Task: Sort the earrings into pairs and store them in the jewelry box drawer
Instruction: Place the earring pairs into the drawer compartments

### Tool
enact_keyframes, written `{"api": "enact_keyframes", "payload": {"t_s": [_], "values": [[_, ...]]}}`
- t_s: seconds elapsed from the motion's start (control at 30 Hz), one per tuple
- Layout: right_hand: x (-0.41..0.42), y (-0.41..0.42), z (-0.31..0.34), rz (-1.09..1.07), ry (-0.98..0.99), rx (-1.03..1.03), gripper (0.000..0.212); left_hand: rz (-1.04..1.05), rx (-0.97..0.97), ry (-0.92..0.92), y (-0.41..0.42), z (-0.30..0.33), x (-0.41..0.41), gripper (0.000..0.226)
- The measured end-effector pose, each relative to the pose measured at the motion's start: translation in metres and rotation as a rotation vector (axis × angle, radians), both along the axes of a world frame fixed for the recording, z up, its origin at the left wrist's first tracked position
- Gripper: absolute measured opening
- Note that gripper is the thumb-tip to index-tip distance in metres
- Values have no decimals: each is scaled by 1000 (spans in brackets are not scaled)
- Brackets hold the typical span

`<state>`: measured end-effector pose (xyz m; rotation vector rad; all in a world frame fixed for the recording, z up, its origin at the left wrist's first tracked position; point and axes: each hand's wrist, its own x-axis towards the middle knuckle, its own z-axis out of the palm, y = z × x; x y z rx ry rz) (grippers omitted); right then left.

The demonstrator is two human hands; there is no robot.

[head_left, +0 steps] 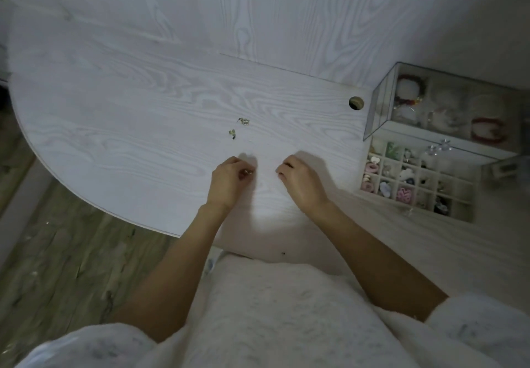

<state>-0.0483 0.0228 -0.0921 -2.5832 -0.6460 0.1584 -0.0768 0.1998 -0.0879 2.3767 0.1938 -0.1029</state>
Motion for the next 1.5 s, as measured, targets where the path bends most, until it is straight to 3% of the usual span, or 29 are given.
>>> {"api": "enact_keyframes", "payload": {"t_s": [0.17,0.4,0.57,0.87,1.2,1.5], "values": [[-40,-39,2,-147,23,50,4,-57,-54,-41,-39,-4,-22,15],[-54,-67,-2,-147,-4,121,7,-157,157,-103,-73,0,-26,2],[-58,-87,0,-167,11,212,6,-157,222,-94,-82,-1,-18,8],[-73,-155,25,-532,60,473,4,-312,192,-145,-125,-1,-11,11],[-27,-253,36,-913,-153,341,7,-346,55,-127,-167,5,13,9],[9,-277,6,-863,-257,-44,11,-440,-43,-159,-190,19,28,6]]}}
